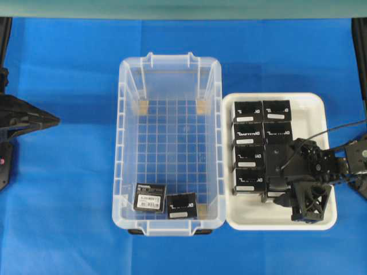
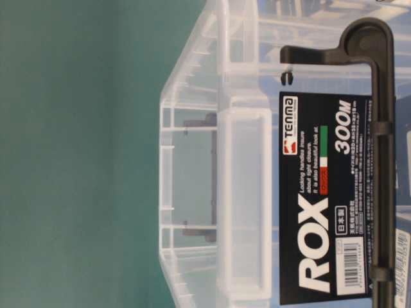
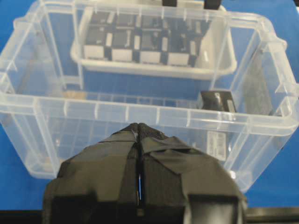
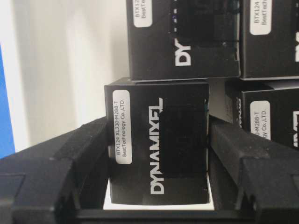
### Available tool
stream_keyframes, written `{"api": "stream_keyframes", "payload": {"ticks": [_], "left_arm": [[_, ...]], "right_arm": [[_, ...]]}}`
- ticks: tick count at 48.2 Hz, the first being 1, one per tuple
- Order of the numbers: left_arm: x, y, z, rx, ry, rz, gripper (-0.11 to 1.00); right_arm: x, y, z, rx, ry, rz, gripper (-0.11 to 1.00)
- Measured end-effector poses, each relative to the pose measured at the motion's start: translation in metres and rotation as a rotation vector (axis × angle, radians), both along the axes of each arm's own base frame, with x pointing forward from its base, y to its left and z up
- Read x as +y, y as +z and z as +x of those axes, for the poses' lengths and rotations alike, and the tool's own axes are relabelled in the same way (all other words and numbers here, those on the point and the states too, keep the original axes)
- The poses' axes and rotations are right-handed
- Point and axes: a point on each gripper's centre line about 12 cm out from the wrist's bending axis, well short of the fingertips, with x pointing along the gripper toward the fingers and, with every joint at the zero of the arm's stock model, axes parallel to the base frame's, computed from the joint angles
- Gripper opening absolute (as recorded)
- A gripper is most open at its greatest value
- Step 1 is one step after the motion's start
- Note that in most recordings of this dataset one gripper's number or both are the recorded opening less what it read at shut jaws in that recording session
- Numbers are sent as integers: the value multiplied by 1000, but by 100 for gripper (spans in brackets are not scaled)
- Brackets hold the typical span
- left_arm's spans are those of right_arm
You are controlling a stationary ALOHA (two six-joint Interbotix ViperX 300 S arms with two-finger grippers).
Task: Pick the box from inside the plastic case
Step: 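Lower the box into the empty slot at the tray's lower right, then open the right gripper and lift it away from the tray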
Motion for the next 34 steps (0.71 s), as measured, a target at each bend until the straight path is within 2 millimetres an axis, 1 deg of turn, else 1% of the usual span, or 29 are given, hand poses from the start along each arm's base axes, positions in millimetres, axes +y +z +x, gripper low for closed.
{"api": "stream_keyframes", "payload": {"ticks": [13,22,23,27,30,34], "left_arm": [[0,0,0,0,0,2,-6],[0,0,0,0,2,0,-6],[0,0,0,0,0,0,-6],[0,0,0,0,2,0,-6],[0,0,0,0,0,0,-6],[0,0,0,0,0,0,-6]], "right_arm": [[-3,3,1,37,-14,0,60],[-4,11,3,39,-23,4,61],[-4,12,3,39,-21,4,63],[-5,17,4,30,-26,6,83],[-5,22,5,15,-28,8,94],[-6,26,6,-2,-32,12,94]]}}
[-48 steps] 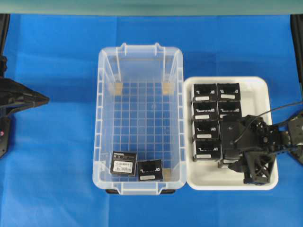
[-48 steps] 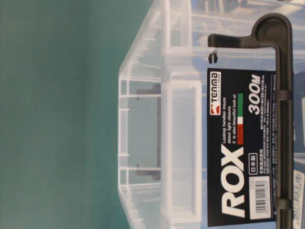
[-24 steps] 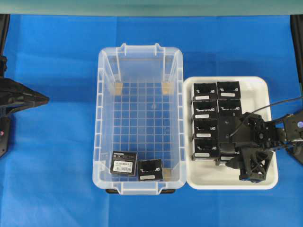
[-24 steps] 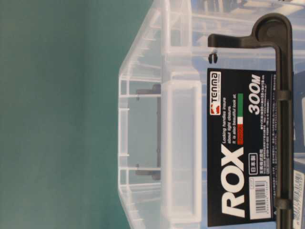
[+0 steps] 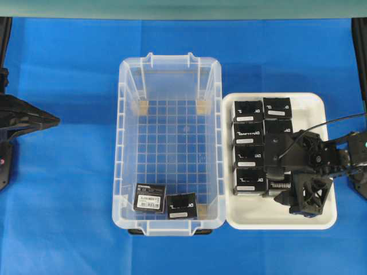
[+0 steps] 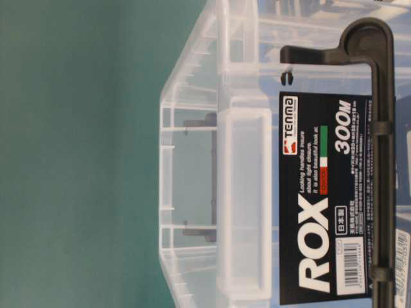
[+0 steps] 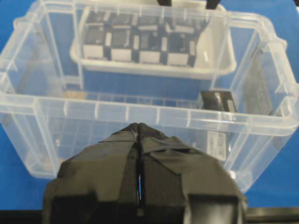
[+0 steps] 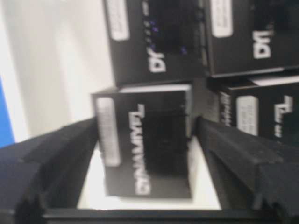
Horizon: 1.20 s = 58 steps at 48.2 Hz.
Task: Pick the box from inside the plastic case
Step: 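Open the right gripper and lift it away from the tray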
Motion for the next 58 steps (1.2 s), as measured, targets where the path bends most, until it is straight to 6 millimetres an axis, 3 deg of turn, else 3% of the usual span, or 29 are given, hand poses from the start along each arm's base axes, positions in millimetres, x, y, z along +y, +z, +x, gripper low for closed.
{"api": "stream_keyframes", "payload": {"ticks": [13,19,34,45,58], "left_arm": [[0,0,0,0,0,2,-6],[0,0,0,0,0,0,-6],[0,0,0,0,0,2,-6],[0,0,0,0,0,0,-6],[0,0,0,0,0,2,-6]], "right_arm": [[0,7,4,-23,0,2,93],[1,20,8,-63,2,6,93],[-2,92,10,-295,-7,31,93],[-11,144,-12,-541,-29,34,93],[-17,183,-42,-762,-25,4,92]]}}
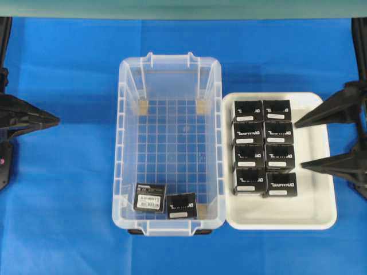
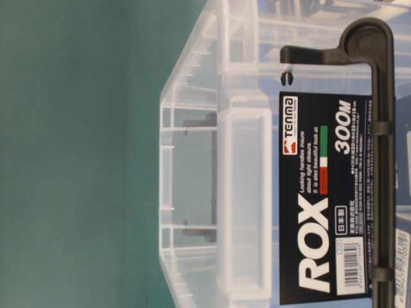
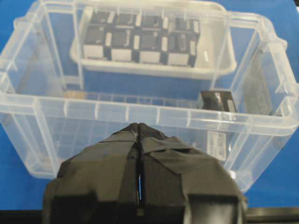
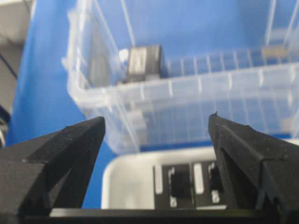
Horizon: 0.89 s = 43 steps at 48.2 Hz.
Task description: Pick the box from inside the plastic case
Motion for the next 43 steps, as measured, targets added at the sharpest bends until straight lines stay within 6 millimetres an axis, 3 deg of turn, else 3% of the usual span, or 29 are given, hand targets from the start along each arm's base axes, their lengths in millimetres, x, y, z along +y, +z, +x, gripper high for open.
{"api": "stream_keyframes", "payload": {"ticks": [11,24,43], "left_arm": [[0,0,0,0,2,0,-6],[0,0,0,0,2,0,-6],[0,0,0,0,1,0,-6]], "right_arm": [[-6,11,-20,-80,-23,4,92],[-6,4,-21,-66,-26,2,92],[-7,9,-27,-96,-27,6,92]]}}
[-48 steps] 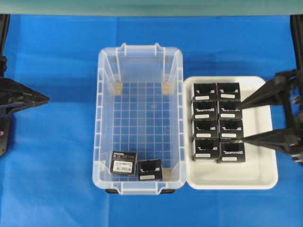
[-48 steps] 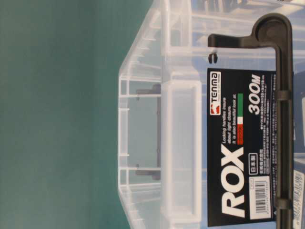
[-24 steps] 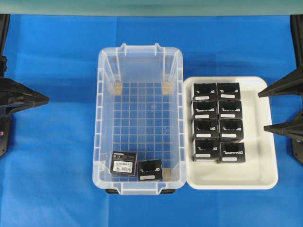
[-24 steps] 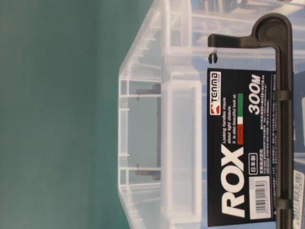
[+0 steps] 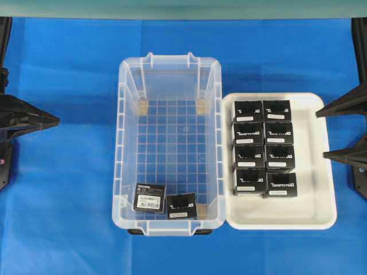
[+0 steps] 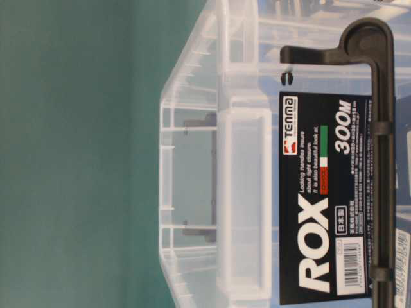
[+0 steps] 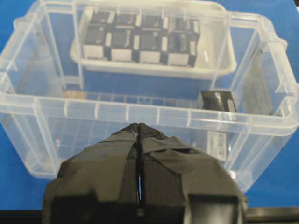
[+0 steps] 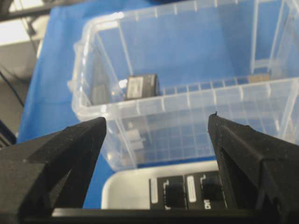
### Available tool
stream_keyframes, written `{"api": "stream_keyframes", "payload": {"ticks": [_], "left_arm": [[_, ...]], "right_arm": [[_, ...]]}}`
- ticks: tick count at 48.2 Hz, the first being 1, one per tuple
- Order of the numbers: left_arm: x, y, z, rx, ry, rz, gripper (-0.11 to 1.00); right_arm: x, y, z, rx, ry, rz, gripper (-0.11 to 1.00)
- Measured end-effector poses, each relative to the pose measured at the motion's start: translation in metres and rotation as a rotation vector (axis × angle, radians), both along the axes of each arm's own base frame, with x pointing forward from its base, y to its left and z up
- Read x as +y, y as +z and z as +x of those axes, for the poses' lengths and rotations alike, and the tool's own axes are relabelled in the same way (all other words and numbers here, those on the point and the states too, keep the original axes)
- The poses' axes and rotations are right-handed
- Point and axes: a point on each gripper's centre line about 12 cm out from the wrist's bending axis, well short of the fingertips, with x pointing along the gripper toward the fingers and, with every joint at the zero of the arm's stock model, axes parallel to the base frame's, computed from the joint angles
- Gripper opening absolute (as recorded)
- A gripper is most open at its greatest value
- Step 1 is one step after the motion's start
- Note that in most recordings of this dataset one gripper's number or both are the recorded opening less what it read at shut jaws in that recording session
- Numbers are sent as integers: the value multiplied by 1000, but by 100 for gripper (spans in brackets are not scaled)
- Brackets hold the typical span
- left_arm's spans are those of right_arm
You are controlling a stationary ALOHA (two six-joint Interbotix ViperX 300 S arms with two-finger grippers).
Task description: Pick the box from inside the plastic case
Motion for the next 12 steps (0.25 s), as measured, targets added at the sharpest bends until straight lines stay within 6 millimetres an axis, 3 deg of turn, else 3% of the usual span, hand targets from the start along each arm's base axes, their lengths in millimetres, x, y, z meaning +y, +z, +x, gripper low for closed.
{"api": "stream_keyframes", "payload": {"ticks": [12], "left_arm": [[0,0,0,2,-3,1,-6]], "right_arm": [[0,-2,-8,-18,0,1,92]]}}
